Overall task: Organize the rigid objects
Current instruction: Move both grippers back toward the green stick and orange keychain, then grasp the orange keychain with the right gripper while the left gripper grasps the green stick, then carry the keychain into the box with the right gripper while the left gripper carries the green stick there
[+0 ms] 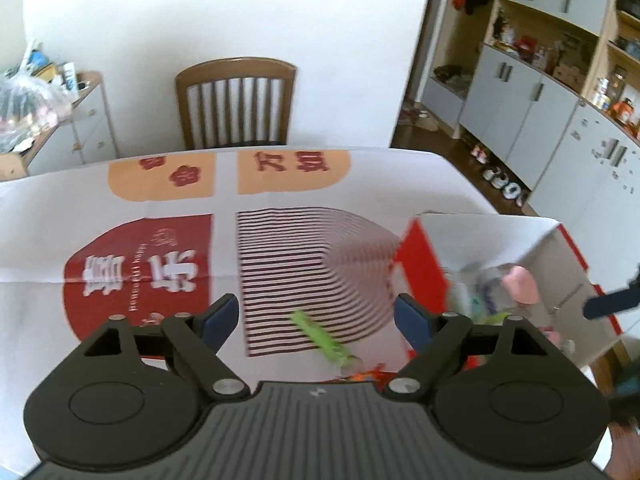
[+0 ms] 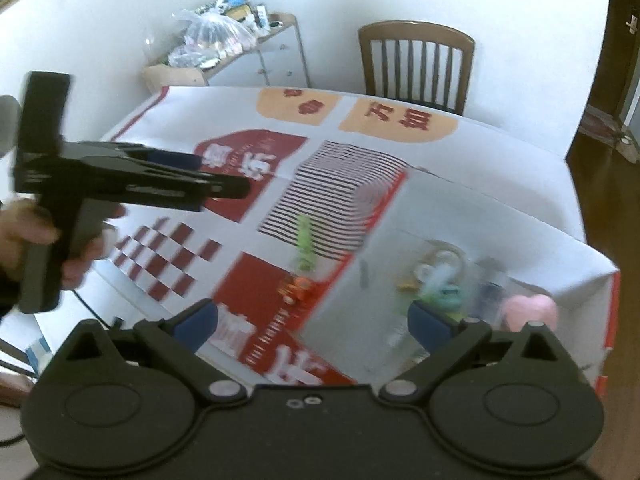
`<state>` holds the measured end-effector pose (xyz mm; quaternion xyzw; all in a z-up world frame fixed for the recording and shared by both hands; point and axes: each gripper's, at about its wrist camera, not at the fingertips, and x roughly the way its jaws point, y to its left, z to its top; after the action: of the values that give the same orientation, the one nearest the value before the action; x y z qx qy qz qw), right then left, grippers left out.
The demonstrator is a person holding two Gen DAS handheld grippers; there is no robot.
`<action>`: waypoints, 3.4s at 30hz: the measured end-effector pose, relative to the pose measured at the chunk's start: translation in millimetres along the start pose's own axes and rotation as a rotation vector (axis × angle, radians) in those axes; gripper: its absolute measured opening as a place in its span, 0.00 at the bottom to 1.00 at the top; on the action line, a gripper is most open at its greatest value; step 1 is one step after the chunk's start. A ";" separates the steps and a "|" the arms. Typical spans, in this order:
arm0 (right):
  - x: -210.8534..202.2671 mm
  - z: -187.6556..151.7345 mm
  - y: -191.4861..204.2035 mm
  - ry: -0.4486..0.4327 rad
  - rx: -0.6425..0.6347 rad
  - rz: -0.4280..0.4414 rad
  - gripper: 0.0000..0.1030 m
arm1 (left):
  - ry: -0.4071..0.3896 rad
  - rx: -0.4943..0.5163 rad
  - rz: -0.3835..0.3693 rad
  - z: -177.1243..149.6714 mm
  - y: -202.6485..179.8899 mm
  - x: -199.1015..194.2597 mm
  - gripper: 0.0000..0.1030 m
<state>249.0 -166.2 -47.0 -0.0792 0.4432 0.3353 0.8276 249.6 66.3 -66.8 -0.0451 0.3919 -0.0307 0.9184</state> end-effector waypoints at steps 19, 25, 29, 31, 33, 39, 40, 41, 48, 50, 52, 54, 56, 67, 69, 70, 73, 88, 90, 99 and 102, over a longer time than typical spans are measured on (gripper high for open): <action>111.3 -7.7 102.5 -0.025 -0.013 -0.202 0.96 | 0.211 0.129 -0.075 6.7 28.6 103.7 0.83; 140.8 -17.5 105.4 -0.015 0.066 -0.278 0.91 | 0.276 0.241 -0.120 2.1 20.2 128.6 0.83; 162.6 -22.9 108.3 0.005 0.074 -0.336 0.82 | 0.290 0.285 -0.138 -3.5 13.1 142.4 0.83; 172.5 -25.0 105.4 0.010 0.093 -0.374 0.79 | 0.294 0.298 -0.144 -6.2 9.9 148.8 0.83; 181.2 -26.5 101.4 0.019 0.120 -0.404 0.75 | 0.299 0.314 -0.148 -9.7 7.8 153.6 0.83; 191.7 -29.4 96.5 0.005 0.136 -0.456 0.69 | 0.298 0.404 -0.195 -17.5 2.6 159.5 0.83; 193.3 -30.1 96.4 0.010 0.133 -0.461 0.69 | 0.304 0.422 -0.208 -18.4 2.7 160.9 0.83; 195.3 -30.6 95.6 0.015 0.131 -0.465 0.69 | 0.312 0.432 -0.211 -18.8 2.6 163.2 0.83; 205.9 -31.0 85.1 0.022 0.155 -0.458 0.65 | 0.315 0.441 -0.208 -20.4 2.9 169.1 0.87; 204.4 -33.1 85.0 0.021 0.153 -0.452 0.65 | 0.307 0.450 -0.209 -22.3 4.0 167.4 0.87; 202.2 -34.3 82.8 0.017 0.157 -0.447 0.59 | 0.303 0.463 -0.199 -24.9 5.2 165.4 0.86; 199.6 -35.6 80.3 0.011 0.159 -0.446 0.53 | 0.304 0.459 -0.185 -26.5 7.9 163.7 0.85; 198.4 -35.8 78.3 0.010 0.163 -0.444 0.45 | 0.304 0.447 -0.174 -27.5 10.4 159.6 0.80; 185.8 -47.9 89.5 0.019 0.068 -0.384 0.34 | 0.266 0.336 -0.116 -41.8 34.0 125.6 0.26; 180.4 -49.5 89.2 0.028 0.057 -0.365 0.34 | 0.264 0.312 -0.107 -44.2 41.8 121.4 0.23; 177.6 -51.7 90.2 0.033 0.049 -0.356 0.34 | 0.268 0.294 -0.111 -44.7 46.0 119.5 0.21; 170.0 -57.7 91.1 0.051 0.035 -0.324 0.34 | 0.273 0.270 -0.116 -48.8 56.7 113.2 0.21; 128.8 -50.9 100.4 0.024 -0.037 -0.227 0.34 | 0.206 0.166 -0.113 -63.7 71.4 60.5 0.17; 120.7 -49.0 101.5 0.014 -0.042 -0.216 0.34 | 0.201 0.157 -0.118 -62.9 69.0 55.1 0.17; 77.6 -39.4 92.4 -0.049 -0.025 -0.205 0.34 | 0.152 0.089 -0.155 -53.0 61.2 25.8 0.16; 58.1 -35.1 86.4 -0.086 -0.027 -0.215 0.34 | 0.128 0.079 -0.160 -47.8 57.1 16.4 0.15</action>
<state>193.4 -87.2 -99.2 -0.1227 0.3916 0.2538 0.8759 227.6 118.8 -117.6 -0.0380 0.4433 -0.1220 0.8872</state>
